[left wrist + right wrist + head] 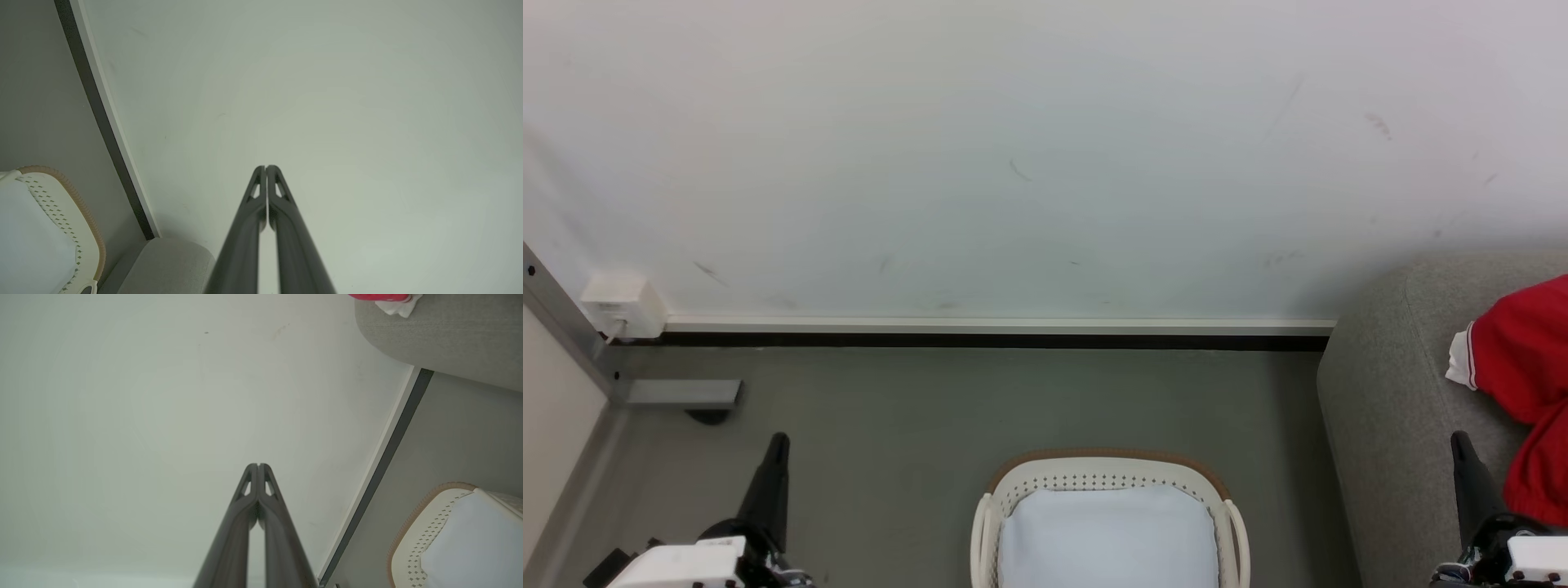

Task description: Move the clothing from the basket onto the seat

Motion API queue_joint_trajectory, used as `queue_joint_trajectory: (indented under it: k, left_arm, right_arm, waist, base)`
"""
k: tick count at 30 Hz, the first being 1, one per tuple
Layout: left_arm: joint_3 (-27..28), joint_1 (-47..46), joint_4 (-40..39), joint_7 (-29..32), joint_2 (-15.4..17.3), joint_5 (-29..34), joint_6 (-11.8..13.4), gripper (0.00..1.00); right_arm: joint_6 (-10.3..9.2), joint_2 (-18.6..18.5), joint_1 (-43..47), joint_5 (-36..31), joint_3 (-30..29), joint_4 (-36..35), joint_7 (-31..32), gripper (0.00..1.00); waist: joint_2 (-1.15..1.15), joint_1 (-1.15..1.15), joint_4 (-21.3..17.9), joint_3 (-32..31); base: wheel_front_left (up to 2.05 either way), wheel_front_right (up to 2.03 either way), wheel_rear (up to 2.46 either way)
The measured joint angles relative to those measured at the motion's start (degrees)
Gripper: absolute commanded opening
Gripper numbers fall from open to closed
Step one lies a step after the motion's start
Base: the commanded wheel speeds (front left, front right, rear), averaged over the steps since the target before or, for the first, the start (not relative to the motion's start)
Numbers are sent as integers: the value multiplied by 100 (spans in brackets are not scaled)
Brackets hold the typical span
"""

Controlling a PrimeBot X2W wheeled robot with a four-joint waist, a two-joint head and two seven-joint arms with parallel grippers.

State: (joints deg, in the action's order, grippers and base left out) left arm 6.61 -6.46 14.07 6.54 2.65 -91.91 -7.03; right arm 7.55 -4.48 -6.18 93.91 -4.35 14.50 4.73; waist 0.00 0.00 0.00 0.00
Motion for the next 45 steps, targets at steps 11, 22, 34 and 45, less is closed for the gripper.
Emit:
queue_joint_trajectory:
  k: [11,22,34,45]
  left_arm:
    - [0,-1,0,0,0,-1,0,0]
    - [0,-1,0,0,1,-1,0,0]
    - [0,-1,0,0,1,-2,0,0]
    - [0,-1,0,0,1,-3,0,0]
  right_arm:
    - [0,9,-17,0,-7,0,2,0]
    - [0,18,-18,0,-12,0,9,0]
    - [0,22,-18,0,-19,0,18,0]
    - [0,26,-19,0,-25,0,26,0]
  waist:
    - [0,0,0,0]
    - [0,0,0,-1]
    - [0,0,-1,-1]
    - [0,0,-1,-1]
  base:
    - [0,0,0]
    - [0,0,0]
    - [0,0,0]
    - [0,0,0]
